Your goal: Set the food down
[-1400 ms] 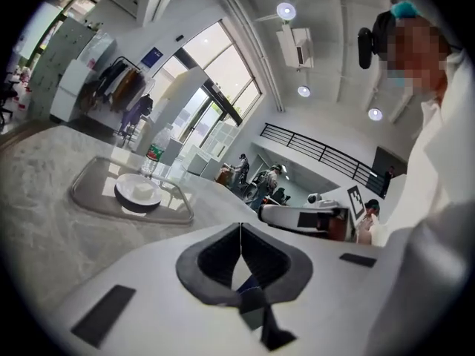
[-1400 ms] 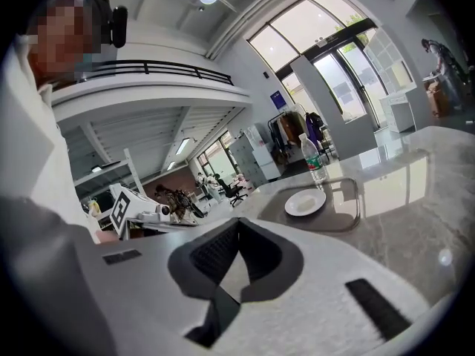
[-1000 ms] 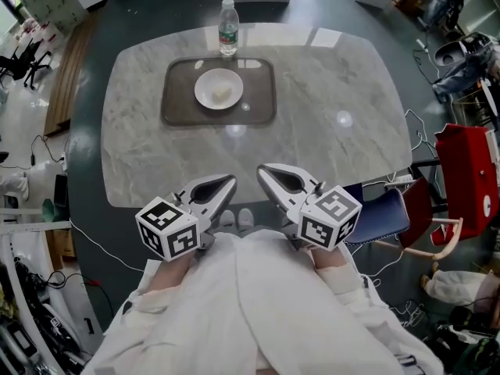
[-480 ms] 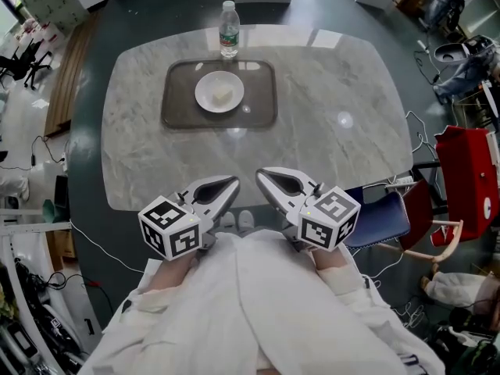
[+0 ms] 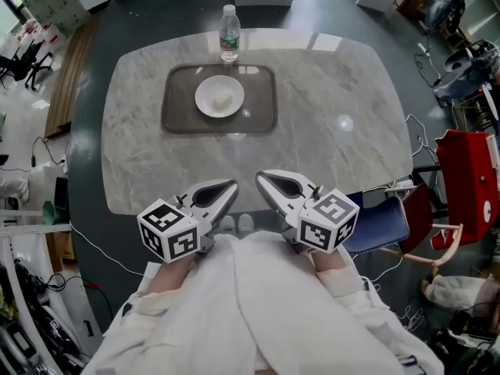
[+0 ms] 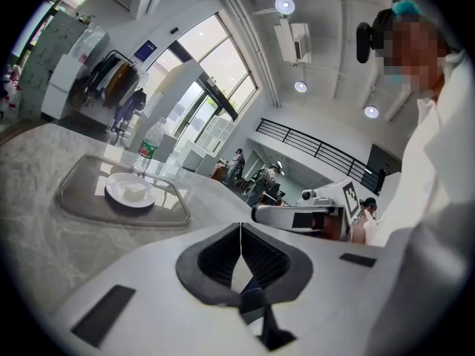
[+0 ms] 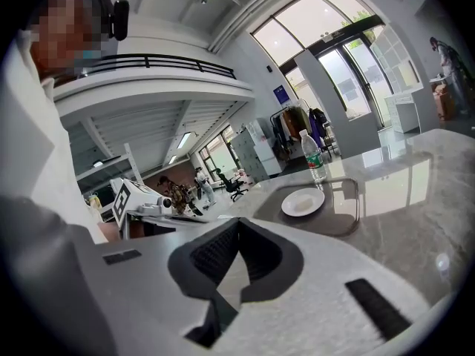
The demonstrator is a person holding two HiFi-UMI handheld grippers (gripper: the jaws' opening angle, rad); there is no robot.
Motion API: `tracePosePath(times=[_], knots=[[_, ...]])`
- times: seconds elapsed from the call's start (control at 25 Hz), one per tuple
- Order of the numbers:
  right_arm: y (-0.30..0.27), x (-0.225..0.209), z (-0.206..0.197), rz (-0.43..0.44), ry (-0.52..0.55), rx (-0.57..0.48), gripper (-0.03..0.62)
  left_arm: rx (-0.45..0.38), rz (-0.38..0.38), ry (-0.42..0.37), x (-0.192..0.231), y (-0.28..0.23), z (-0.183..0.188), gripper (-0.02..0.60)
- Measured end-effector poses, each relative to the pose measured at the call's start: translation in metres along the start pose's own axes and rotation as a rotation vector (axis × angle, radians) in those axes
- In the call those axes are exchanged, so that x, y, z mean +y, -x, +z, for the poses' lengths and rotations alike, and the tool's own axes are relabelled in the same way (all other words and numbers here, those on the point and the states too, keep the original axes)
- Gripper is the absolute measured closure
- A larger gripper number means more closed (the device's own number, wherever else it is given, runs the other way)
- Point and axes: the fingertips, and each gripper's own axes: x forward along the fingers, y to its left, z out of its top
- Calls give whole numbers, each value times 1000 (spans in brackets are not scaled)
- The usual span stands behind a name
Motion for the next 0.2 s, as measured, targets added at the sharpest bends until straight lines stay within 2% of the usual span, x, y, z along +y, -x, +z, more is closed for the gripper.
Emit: tracePosePath(times=[0.2], knots=[[-4, 1, 1, 14, 0, 5, 591, -10, 12, 19, 6, 3, 3, 564]])
